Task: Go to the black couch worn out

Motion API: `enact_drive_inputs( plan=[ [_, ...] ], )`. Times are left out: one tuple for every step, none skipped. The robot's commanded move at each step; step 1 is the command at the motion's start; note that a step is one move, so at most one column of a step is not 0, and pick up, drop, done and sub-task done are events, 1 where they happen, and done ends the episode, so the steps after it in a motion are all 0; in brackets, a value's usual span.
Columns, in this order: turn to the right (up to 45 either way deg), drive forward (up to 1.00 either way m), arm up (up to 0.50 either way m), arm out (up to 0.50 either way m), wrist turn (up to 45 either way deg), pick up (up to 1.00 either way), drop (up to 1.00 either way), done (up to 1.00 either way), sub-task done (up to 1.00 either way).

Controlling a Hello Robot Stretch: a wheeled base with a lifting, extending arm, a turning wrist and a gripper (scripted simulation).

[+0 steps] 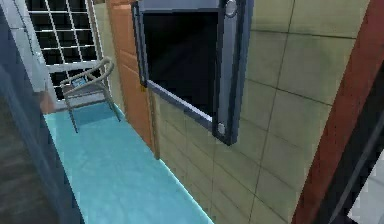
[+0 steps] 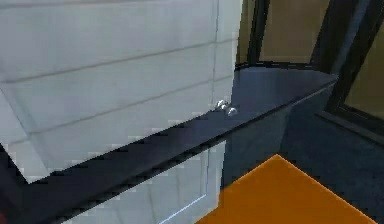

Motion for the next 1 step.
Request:
enact_drive_inputs(
  plan=[
    [-21.0,0.00,0.00,0.00,0.0,0.00,0.00,0.00,0.00]
  ],
)
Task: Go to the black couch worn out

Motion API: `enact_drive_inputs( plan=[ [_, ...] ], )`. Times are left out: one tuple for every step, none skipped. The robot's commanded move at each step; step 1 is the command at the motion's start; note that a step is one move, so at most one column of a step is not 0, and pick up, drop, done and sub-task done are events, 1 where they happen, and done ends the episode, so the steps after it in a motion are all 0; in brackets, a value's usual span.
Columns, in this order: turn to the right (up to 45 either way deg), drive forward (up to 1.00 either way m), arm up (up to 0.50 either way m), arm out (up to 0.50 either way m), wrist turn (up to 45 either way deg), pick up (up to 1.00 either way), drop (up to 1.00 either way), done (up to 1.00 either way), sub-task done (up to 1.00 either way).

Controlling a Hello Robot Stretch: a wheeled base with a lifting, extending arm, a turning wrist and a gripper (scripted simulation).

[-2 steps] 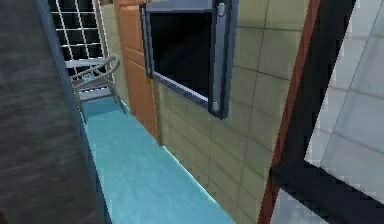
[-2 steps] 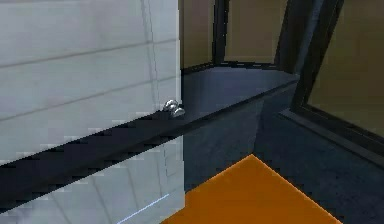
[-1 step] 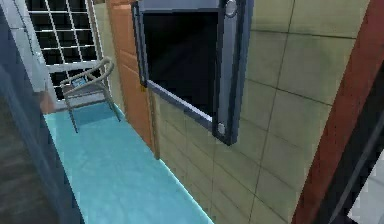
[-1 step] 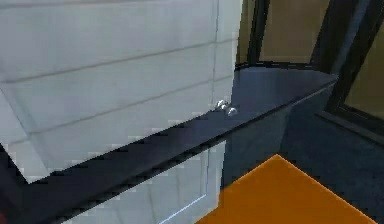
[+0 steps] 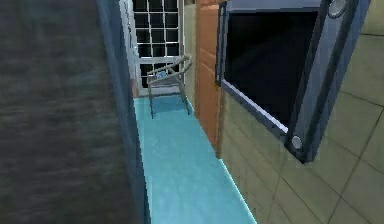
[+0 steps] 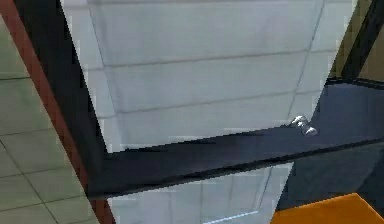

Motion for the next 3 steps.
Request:
enact_drive_inputs(
  plan=[
    [0.0,0.75,0.00,0.00,0.0,0.00,0.00,0.00,0.00],
    [-15.0,0.00,0.00,0.00,0.0,0.00,0.00,0.00,0.00],
    [0.0,0.45,0.00,0.00,0.0,0.00,0.00,0.00,0.00]
  ],
)
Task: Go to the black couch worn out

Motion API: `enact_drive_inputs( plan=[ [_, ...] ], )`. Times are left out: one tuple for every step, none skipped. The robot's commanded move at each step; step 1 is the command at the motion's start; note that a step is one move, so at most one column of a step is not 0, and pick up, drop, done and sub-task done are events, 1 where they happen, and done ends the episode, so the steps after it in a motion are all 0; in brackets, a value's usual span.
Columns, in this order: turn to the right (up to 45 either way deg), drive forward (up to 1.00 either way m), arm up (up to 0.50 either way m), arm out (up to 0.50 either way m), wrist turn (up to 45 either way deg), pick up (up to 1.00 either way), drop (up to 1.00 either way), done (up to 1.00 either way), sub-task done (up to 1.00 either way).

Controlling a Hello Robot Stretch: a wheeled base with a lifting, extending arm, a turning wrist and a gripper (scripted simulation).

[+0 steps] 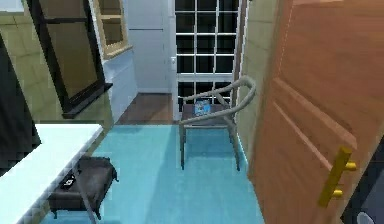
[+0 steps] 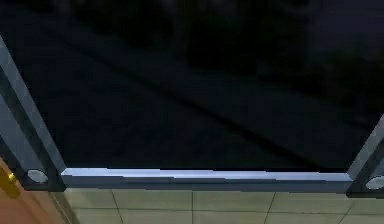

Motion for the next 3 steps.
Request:
enact_drive_inputs(
  plan=[
    [-3.0,0.00,0.00,0.00,0.0,0.00,0.00,0.00,0.00],
    [0.0,0.45,0.00,0.00,0.0,0.00,0.00,0.00,0.00],
    [-42.0,0.00,0.00,0.00,0.0,0.00,0.00,0.00,0.00]
  ],
)
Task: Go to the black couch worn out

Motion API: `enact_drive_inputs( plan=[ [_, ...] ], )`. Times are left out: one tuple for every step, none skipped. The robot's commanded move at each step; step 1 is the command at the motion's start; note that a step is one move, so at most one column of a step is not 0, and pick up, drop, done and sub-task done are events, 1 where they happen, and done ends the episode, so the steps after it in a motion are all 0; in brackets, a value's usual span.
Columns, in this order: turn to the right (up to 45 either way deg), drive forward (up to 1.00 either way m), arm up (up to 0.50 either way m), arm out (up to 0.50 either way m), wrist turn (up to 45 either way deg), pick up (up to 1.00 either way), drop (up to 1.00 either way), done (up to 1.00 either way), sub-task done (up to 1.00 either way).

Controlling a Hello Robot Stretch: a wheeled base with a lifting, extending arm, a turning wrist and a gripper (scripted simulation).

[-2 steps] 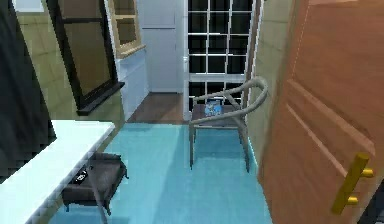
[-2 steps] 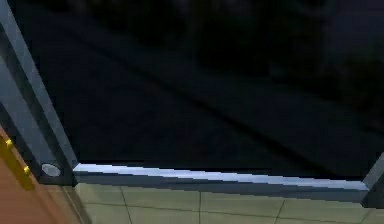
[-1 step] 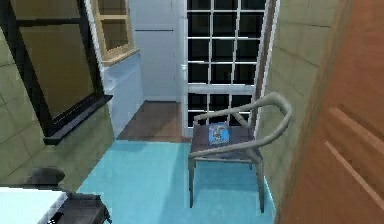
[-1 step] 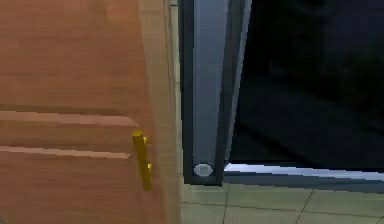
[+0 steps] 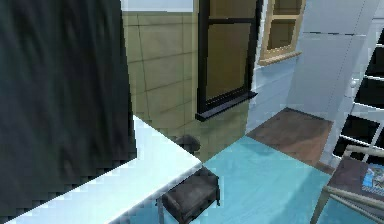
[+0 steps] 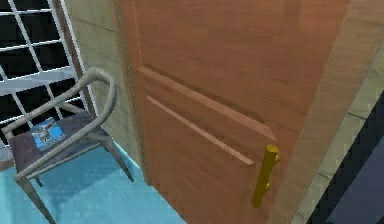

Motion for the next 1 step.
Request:
enact_drive_inputs(
  plan=[
    [0.0,0.00,0.00,0.00,0.0,0.00,0.00,1.00,0.00]
  ],
)
